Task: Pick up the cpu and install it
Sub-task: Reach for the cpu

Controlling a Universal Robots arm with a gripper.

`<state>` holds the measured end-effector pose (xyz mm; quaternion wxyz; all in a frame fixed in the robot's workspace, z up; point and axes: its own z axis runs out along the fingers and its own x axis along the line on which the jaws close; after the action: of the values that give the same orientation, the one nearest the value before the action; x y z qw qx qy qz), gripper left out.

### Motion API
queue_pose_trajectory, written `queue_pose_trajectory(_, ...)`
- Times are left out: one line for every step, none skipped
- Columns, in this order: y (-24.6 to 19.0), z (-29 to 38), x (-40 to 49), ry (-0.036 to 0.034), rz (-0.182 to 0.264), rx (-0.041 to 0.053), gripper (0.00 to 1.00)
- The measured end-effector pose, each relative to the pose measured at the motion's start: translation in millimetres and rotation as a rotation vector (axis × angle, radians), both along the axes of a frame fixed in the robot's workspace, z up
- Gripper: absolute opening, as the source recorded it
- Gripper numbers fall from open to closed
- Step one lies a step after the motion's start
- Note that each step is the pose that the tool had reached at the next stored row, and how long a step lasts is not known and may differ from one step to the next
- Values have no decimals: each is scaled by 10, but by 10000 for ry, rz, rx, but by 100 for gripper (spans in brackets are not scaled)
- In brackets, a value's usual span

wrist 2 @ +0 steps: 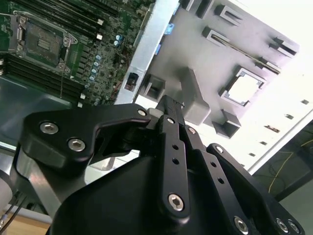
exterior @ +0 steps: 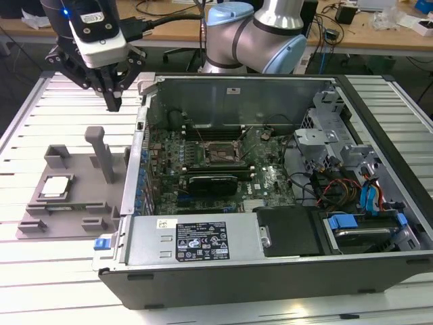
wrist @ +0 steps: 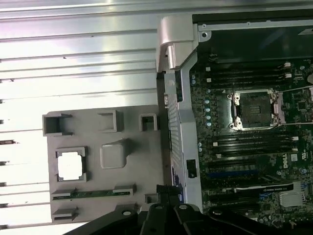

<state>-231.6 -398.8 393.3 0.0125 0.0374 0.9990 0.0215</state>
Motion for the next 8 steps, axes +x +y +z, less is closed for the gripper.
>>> queue_pose_trajectory(0,0,-47,0,0,1,11)
queue_pose_trajectory(0,0,-96,0,1,1,11)
queue_pose_trajectory(0,0,-123,0,1,0,11)
queue_pose_trajectory(0,0,-139,0,0,0,11)
queue_pose_trajectory(0,0,-168,0,1,0,11)
queue_pose_trajectory(0,0,-191,1,1,0,11)
queue_pose_trajectory(0,0,-212,0,1,0,11)
queue_pose_trajectory(0,0,-234,0,0,0,11)
